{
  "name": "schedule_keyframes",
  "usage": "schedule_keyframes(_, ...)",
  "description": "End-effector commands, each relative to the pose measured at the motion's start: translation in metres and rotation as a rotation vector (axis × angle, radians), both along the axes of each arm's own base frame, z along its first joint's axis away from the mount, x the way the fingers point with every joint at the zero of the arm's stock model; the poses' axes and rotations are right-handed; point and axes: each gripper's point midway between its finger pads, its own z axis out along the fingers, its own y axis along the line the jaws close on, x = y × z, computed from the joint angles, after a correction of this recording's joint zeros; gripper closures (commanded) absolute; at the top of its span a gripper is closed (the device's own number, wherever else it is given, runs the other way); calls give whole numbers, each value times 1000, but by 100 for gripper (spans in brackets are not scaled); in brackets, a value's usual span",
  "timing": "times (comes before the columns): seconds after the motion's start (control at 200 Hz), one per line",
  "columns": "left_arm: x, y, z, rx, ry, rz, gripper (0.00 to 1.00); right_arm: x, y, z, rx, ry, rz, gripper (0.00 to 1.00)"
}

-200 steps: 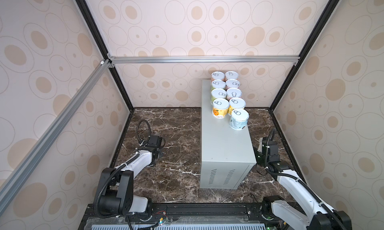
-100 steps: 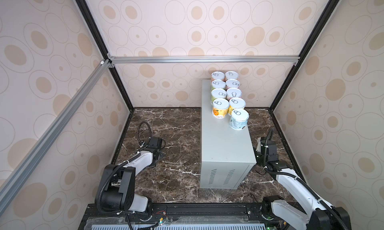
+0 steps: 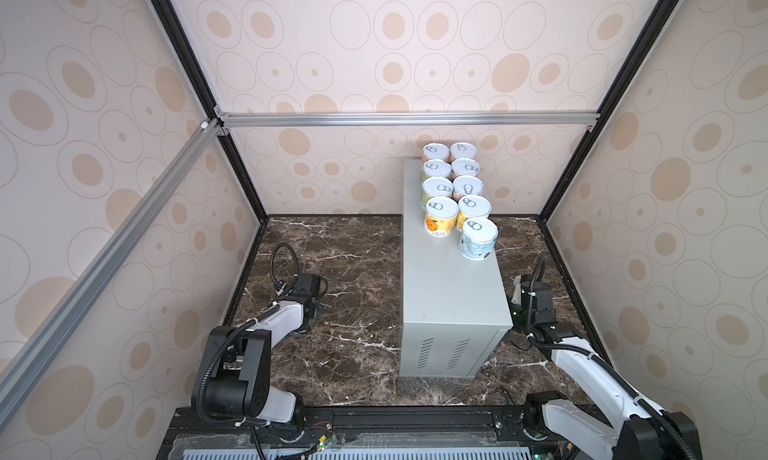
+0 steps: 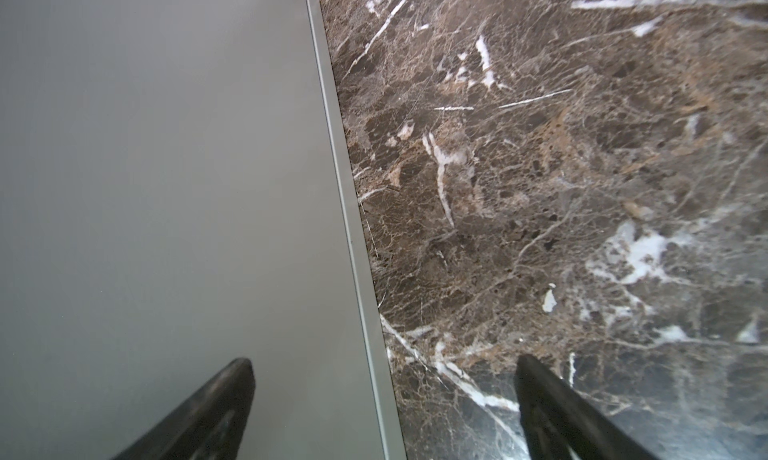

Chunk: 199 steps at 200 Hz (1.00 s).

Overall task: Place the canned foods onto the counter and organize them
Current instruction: 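Close the left gripper on the pale blue floor can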

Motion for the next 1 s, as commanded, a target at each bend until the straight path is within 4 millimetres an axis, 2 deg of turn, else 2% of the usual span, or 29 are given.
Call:
schedule_keyframes(0.0, -2, 5, -4, 7, 10, 23, 6, -2, 3, 1, 8, -7, 4, 0)
schedule_keyframes(0.41, -4, 3, -13, 1, 49, 11, 8, -4, 4, 4, -8, -19, 16, 0)
schedule_keyframes(0.73, -5, 4, -13, 4, 59, 10, 19, -4, 5, 9, -16, -32, 24, 0)
schedule_keyframes(0.99, 0, -7, -8, -53, 38, -32, 28, -4, 10, 14, -8, -48, 50, 0)
